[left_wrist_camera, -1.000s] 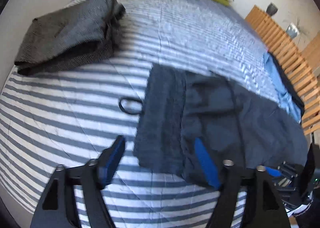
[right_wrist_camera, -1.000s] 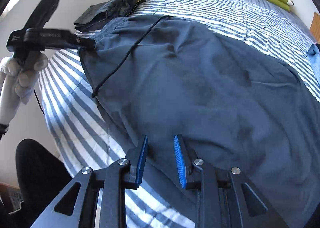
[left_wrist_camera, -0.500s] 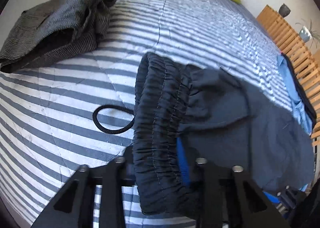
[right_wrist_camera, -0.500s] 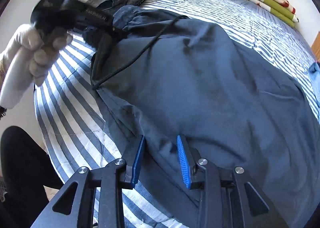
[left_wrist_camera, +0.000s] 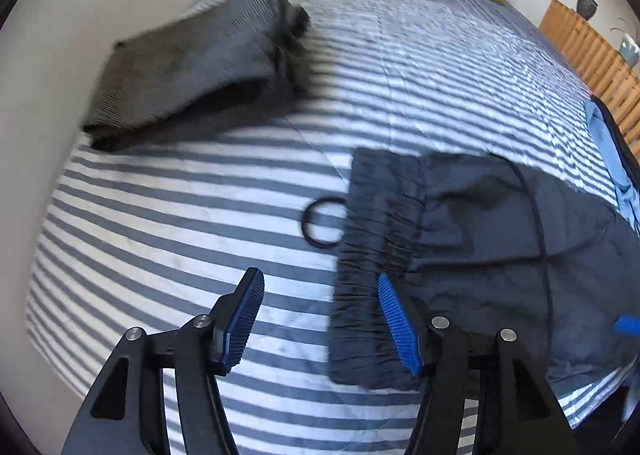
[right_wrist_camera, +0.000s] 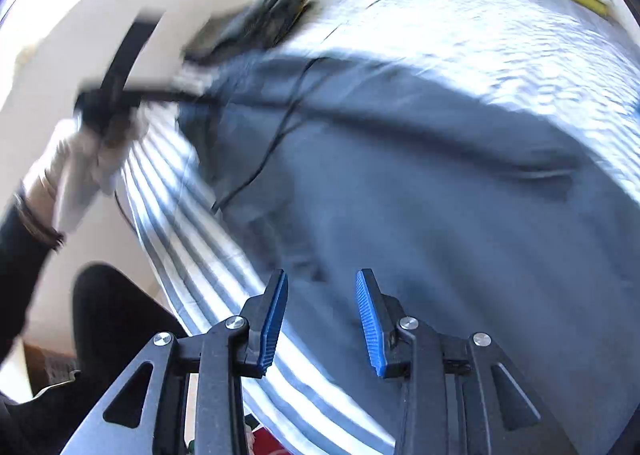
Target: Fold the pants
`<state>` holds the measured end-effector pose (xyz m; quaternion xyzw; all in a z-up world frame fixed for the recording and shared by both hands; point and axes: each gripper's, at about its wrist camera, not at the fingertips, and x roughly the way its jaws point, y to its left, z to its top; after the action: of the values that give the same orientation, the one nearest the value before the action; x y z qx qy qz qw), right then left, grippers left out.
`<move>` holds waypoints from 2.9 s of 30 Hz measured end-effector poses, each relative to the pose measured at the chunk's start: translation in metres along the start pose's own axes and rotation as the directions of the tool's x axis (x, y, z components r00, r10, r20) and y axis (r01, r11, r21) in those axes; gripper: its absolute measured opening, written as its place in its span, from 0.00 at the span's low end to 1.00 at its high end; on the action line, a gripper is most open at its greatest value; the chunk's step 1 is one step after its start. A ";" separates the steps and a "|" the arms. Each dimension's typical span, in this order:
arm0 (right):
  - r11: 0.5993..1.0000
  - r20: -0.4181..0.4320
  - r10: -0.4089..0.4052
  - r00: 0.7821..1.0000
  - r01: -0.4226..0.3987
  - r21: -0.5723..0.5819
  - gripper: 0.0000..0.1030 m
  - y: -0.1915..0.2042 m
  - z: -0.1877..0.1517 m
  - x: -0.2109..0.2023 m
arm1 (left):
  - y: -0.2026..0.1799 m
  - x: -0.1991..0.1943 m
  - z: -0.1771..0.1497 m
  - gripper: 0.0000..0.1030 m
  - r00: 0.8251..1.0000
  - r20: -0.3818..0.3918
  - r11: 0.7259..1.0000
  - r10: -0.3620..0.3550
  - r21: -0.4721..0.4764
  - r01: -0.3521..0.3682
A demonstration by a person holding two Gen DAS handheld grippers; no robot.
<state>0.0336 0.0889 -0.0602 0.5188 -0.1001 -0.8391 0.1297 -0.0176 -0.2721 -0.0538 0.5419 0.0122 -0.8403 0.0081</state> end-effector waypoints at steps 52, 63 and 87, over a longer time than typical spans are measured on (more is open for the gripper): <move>0.923 -0.162 0.333 0.929 -0.285 0.260 0.39 -0.161 0.107 0.069 | -0.327 0.104 0.013 0.36 0.956 -0.132 0.777 -0.263 0.559 0.291; 0.877 -0.054 0.363 0.930 -0.322 0.358 0.04 -0.157 0.104 0.088 | -0.281 0.071 0.020 0.55 0.960 -0.037 0.810 -0.277 0.529 0.254; 0.992 -0.060 -0.030 0.998 0.037 0.122 0.14 -0.050 -0.016 -0.002 | -0.228 0.025 -0.049 0.64 0.957 -0.018 0.836 -0.291 0.481 0.263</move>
<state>0.0426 0.1358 -0.0807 0.5514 -0.1394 -0.8180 0.0863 0.0101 -0.0433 -0.0942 0.4959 -0.1175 -0.8242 -0.2470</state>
